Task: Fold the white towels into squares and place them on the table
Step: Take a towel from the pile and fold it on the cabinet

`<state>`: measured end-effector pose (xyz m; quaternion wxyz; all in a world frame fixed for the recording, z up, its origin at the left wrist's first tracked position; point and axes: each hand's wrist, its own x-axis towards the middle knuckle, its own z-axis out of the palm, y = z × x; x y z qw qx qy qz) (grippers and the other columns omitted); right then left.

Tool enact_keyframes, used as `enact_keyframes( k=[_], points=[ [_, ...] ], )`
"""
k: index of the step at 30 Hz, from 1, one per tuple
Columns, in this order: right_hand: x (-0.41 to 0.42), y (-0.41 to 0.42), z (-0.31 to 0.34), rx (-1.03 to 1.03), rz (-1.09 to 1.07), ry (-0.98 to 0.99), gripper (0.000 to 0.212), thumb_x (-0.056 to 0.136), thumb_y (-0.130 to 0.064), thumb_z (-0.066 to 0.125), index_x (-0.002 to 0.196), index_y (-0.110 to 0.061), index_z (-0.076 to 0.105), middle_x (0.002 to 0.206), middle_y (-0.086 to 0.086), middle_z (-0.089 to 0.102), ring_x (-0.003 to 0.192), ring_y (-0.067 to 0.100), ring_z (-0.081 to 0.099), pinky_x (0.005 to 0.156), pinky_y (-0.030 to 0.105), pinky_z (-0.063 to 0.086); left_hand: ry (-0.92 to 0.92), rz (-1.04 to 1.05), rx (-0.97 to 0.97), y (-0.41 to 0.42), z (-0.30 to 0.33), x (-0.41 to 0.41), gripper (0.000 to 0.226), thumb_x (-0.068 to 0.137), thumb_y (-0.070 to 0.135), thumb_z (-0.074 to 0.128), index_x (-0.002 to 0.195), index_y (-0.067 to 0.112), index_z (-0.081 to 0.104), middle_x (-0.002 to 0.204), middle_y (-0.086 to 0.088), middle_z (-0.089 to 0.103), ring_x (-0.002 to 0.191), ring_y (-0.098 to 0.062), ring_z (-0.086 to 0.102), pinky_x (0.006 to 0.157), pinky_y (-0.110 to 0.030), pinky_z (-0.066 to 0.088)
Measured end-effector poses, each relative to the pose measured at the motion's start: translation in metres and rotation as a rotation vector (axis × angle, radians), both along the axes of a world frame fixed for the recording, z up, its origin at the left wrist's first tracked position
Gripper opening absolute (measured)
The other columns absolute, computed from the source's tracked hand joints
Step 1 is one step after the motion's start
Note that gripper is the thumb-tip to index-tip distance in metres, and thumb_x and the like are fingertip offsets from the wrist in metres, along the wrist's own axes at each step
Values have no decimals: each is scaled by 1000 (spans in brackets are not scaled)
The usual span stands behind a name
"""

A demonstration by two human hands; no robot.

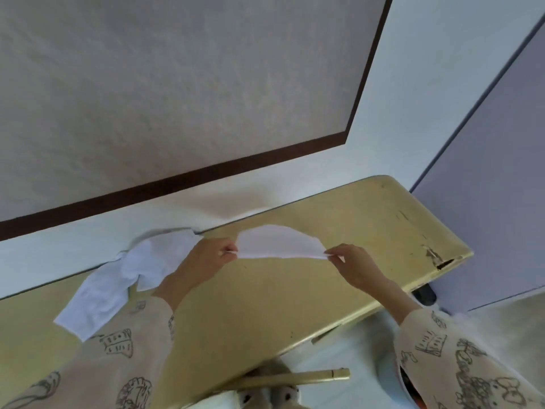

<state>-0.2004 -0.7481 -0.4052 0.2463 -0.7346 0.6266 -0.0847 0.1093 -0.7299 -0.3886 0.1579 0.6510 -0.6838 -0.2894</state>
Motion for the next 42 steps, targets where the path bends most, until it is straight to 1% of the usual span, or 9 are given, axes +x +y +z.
enact_keyframes(
  k=[6, 11, 13, 17, 21, 24, 31, 36, 42],
  points=[
    [-11, 52, -79, 361, -50, 28, 27, 95, -22, 51, 115, -14, 66, 123, 4, 63, 115, 19, 56, 93, 23, 38, -28, -121, 335, 43, -89, -12, 18, 89, 10, 55, 101, 5, 67, 91, 1, 60, 87, -13, 55, 64, -8, 34],
    [-17, 54, -102, 543, -258, -178, 30, 94, -23, 54, 114, -4, 66, 113, 9, 67, 101, 18, 58, 80, 22, 36, 27, -4, 408, 42, -117, -17, 14, 89, 14, 57, 99, 10, 66, 91, 3, 61, 87, -13, 56, 66, -8, 36],
    [-19, 45, -109, 557, -366, -293, 33, 93, -21, 55, 113, 2, 64, 110, 16, 67, 91, 16, 56, 80, 26, 41, 84, 80, 402, 32, -122, -19, 13, 88, 15, 59, 99, 11, 66, 91, 4, 61, 87, -12, 57, 66, -8, 37],
    [-16, 19, -119, 505, -545, -528, 24, 89, -19, 61, 108, -7, 68, 108, 7, 67, 102, 20, 61, 95, 37, 47, 201, 196, 380, 4, -134, -18, 15, 88, 16, 60, 99, 9, 66, 91, 2, 63, 87, -13, 58, 70, -14, 42],
    [-7, -9, -133, 431, -636, -622, 7, 85, -15, 64, 84, -16, 70, 90, 8, 66, 85, 19, 59, 81, 34, 47, 295, 303, 384, -21, -155, -16, 3, 86, 17, 63, 86, 20, 64, 86, 1, 65, 83, -17, 63, 72, -23, 53],
    [-4, -21, -148, 400, -645, -579, 10, 84, -17, 64, 75, -18, 67, 78, 8, 60, 73, 18, 52, 69, 34, 42, 278, 333, 396, -30, -168, -16, 7, 86, 21, 63, 80, 25, 62, 81, 4, 65, 75, -13, 62, 62, -12, 50],
    [-2, -32, -174, 324, -616, -380, 25, 87, -20, 61, 63, -21, 53, 59, -8, 47, 55, 7, 41, 49, 17, 31, 267, 461, 419, -33, -186, -16, 6, 82, 26, 66, 76, 26, 65, 78, 6, 65, 72, -9, 58, 75, -27, 46],
    [1, -37, -176, 260, -564, -276, 15, 88, -25, 60, 76, -16, 59, 62, -10, 51, 56, 3, 44, 46, 6, 34, 288, 513, 423, -34, -189, -17, 12, 82, 23, 67, 71, 26, 62, 75, 4, 64, 72, -15, 58, 77, -36, 47],
    [3, -40, -178, 249, -514, -194, 20, 89, -29, 57, 79, -13, 60, 66, -5, 54, 60, 13, 47, 49, 20, 34, 262, 522, 432, -36, -191, -17, 7, 82, 25, 66, 75, 25, 62, 82, -3, 66, 74, -15, 58, 76, -34, 48]
  ],
)
